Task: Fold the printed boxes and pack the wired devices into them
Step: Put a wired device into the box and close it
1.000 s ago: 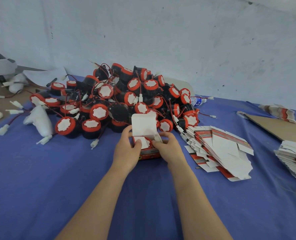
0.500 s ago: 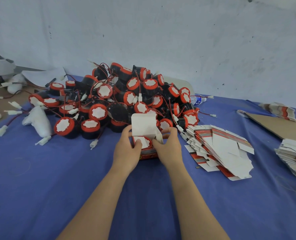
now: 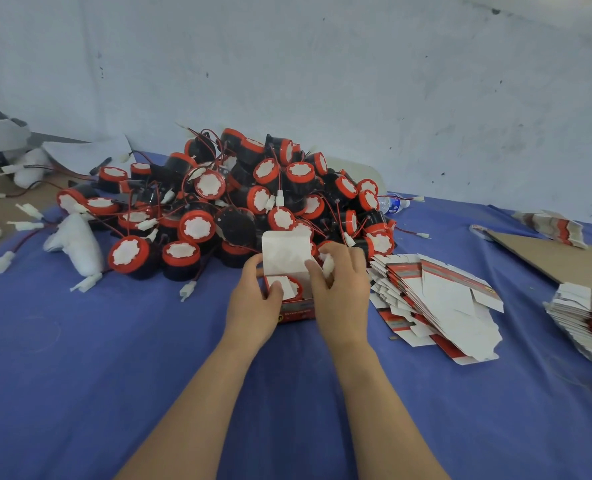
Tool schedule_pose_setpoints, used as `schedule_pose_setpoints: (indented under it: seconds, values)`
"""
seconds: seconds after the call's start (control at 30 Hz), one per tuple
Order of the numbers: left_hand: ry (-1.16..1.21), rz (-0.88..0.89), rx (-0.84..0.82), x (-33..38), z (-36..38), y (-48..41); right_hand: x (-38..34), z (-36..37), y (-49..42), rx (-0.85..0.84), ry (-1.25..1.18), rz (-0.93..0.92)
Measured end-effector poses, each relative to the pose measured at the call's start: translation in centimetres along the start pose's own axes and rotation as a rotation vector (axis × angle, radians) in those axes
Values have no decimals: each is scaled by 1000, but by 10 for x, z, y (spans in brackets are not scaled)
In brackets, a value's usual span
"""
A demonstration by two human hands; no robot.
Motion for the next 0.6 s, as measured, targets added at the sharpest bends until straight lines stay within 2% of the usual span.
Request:
schedule_pose_setpoints:
  seconds: [0.2,0.4,0.6]
  values:
    - [1,0,-6,0,0,-1,-12,10,-6,-226,57,-42]
    - [-16,6,-4,1,1,0,7,-3,-7,-177,81,183]
    - [-42,12,-8,2,1,1,9,6,-6,-266,193,136]
Point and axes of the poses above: each hand's wrist, its own y-axis away from the middle knuckle, its own z-axis out of the palm, x = y × z, the point moved 3 cm from there along -y, towards the middle knuckle, and after that the axes turned 14 degrees about -x, right-handed, at the moved point
